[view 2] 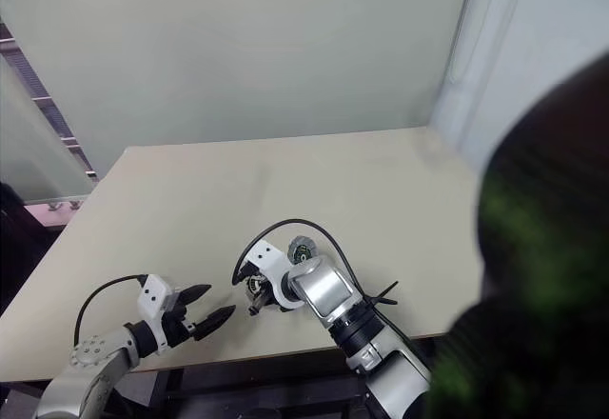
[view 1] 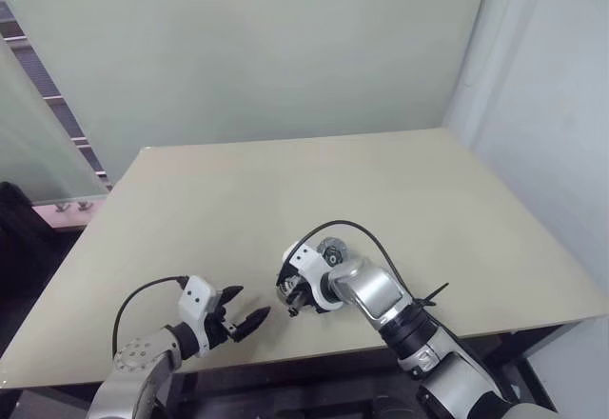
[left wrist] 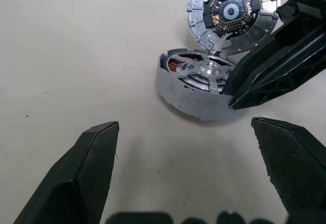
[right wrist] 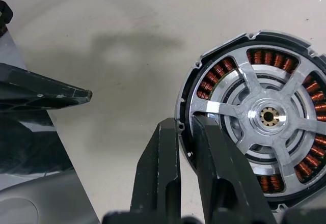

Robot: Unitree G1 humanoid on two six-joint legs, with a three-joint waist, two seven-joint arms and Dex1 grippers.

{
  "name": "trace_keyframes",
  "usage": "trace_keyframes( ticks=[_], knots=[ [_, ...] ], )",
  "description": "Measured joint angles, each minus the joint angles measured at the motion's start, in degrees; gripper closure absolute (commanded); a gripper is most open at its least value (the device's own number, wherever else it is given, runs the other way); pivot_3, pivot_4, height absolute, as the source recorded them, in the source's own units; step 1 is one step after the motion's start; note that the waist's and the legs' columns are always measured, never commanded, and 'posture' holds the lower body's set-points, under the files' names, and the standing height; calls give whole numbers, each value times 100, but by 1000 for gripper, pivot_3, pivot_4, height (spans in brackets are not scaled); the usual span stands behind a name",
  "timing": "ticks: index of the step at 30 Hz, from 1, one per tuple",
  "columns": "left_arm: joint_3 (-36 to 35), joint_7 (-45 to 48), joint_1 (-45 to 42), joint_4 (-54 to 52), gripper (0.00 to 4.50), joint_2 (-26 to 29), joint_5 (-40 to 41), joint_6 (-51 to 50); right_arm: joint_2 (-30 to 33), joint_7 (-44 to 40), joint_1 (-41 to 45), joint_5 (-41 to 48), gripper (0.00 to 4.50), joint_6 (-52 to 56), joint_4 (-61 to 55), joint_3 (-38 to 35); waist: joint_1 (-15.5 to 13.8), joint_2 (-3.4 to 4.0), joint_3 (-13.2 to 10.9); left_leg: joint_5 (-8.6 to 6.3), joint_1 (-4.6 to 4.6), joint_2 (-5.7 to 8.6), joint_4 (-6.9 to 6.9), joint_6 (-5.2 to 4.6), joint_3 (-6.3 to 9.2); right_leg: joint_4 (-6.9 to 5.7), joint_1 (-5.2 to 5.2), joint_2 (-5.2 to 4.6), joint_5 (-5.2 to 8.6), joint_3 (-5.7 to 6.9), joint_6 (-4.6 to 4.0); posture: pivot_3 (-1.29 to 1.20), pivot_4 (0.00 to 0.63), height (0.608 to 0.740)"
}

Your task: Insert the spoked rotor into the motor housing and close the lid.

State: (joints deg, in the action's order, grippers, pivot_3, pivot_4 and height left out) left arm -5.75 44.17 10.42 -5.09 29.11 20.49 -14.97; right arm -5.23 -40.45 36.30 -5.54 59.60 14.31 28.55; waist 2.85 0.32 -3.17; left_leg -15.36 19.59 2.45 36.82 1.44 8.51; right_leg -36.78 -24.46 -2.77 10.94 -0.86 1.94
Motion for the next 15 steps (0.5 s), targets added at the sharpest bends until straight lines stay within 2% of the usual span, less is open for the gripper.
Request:
trace_keyframes(
  ticks=[7, 8, 10, 15],
  knots=[
    [0, -6, -1, 0, 0, -5, -1, 3, 369, -60, 3, 112, 4422, -227, -153, 479, 1, 0, 0, 1, -1, 0, 4, 0, -2, 0, 4, 0, 1, 0, 0, 0, 0, 740],
    [0, -7, -2, 0, 0, -5, -1, 3, 412, -72, 8, 114, 3687, -254, -178, 545, 1, 0, 0, 1, -1, 0, 4, 0, -2, 0, 4, 0, 1, 0, 0, 0, 0, 740],
    [0, -8, -1, 0, 0, -5, -1, 5, 549, -120, 26, 109, 3122, -273, -258, 736, 0, -1, 0, 1, -1, 0, 4, 0, -2, 1, 4, 0, 1, 0, 0, 0, 0, 740],
    [-1, -10, 2, 0, 0, -5, -1, 20, 737, -231, 86, 116, 1299, -332, -428, 999, 3, 0, 0, 1, -2, -6, 4, 0, -3, 0, 2, 2, 1, 5, 0, 0, 0, 740]
  ],
)
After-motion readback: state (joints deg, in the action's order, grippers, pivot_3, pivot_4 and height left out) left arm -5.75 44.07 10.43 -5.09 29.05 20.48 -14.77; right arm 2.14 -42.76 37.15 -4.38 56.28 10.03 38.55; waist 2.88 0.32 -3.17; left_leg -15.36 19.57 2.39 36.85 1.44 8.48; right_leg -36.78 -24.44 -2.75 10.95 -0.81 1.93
